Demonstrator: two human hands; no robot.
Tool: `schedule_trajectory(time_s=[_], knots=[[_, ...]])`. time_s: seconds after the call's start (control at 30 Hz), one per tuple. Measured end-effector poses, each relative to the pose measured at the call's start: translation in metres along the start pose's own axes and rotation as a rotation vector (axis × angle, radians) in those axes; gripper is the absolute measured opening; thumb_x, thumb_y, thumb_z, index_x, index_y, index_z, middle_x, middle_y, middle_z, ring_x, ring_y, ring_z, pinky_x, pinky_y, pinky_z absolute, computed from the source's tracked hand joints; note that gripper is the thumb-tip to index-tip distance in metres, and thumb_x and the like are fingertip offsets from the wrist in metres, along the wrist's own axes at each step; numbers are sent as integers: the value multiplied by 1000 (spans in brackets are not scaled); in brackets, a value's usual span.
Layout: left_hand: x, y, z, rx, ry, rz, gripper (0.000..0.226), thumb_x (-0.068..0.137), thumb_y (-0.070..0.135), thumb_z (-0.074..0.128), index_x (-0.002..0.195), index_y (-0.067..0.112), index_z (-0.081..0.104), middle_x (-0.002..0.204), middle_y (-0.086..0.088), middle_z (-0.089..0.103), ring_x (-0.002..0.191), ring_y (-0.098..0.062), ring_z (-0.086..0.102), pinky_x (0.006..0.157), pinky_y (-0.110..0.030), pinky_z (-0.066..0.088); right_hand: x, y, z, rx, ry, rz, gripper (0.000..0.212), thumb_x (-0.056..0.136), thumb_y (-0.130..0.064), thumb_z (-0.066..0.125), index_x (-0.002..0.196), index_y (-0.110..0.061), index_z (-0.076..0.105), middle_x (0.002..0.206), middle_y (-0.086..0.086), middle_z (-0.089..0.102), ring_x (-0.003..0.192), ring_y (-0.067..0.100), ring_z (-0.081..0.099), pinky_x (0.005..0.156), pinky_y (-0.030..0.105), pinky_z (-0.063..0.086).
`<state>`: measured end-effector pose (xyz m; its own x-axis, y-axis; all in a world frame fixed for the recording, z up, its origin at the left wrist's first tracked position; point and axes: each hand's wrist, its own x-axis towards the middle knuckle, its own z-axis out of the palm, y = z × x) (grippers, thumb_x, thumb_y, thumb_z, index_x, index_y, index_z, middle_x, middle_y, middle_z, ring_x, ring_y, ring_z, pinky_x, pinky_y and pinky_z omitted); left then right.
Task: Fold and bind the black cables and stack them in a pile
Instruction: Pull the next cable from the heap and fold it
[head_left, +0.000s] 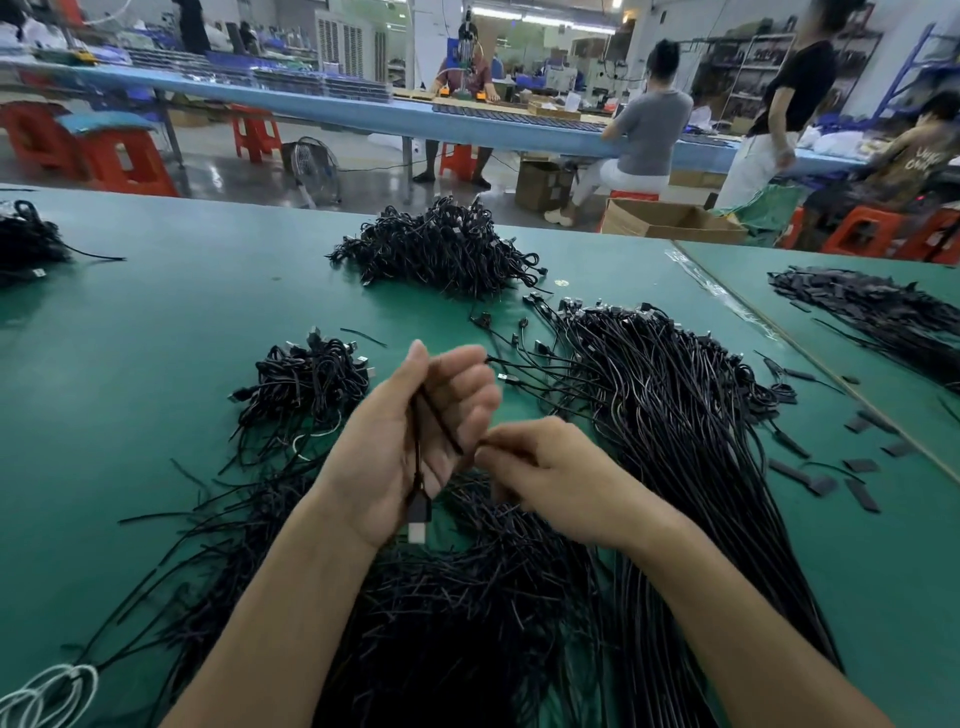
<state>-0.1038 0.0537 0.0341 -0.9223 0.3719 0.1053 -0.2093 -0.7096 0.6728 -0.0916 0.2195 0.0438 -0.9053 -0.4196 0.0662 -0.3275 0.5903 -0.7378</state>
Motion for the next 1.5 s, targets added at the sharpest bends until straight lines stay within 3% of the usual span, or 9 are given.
schedule_trajectory(time_s=[0.1,0.23,0.43,0.67,0.87,0.97,1.17,1.3,1.5], knots=[[7,-12,-7,278,137,192,42,96,37,44,111,11,73,112,-9,74,107,-20,71,84,-24,57,-2,-6,-1,-200,-98,-29,24,97,-28,56,79,-15,66,68,5,66,57,19,53,53,29,42],[6,-22,-10,1152,293,330,36,106,33,38,101,19,71,83,12,74,82,0,70,72,-13,53,-1,-12,-11,-76,125,-87,25,91,-26,66,67,-22,66,56,-16,60,47,2,50,49,15,37],[-5,-11,5,765,73,-255,70,107,38,28,55,17,70,49,-6,61,35,-12,52,35,-18,39,11,-10,-18,262,260,-162,24,77,-37,79,78,-14,72,61,-7,56,56,7,46,55,24,39],[-4,4,4,-16,-115,-234,51,98,42,40,59,17,62,46,8,48,33,0,42,31,-12,33,10,4,-2,139,217,16,25,97,-32,63,72,-30,69,60,-7,57,46,1,40,47,16,32],[5,-6,-4,252,166,216,41,93,34,46,95,7,76,95,-11,76,89,-20,74,75,-23,58,0,-3,2,-212,-114,-5,35,98,-35,59,71,-13,62,57,3,54,48,13,40,47,30,35],[4,-11,-9,800,276,256,38,105,29,37,103,11,70,97,-7,76,94,-20,73,84,-28,59,-1,-8,-6,-103,-16,-82,21,97,-26,60,83,-14,69,64,0,63,49,5,46,47,23,37],[-8,-6,-3,890,25,-234,68,104,52,30,64,15,73,57,-9,66,45,-15,57,43,-21,46,6,0,-15,151,234,-153,7,89,-17,74,84,-22,71,73,-12,67,68,1,60,67,17,48],[-10,-2,-5,669,-88,-258,57,91,62,46,52,22,53,44,2,45,32,-7,36,34,-16,31,5,2,-15,385,135,-98,13,91,-13,70,82,-22,67,77,-6,67,76,12,64,73,27,55],[-12,0,-6,503,-153,-251,54,98,47,49,49,24,44,52,-6,58,37,-10,48,37,-16,39,-1,-4,-15,514,38,-76,15,91,-16,68,79,-24,64,81,14,68,76,28,66,85,60,55]])
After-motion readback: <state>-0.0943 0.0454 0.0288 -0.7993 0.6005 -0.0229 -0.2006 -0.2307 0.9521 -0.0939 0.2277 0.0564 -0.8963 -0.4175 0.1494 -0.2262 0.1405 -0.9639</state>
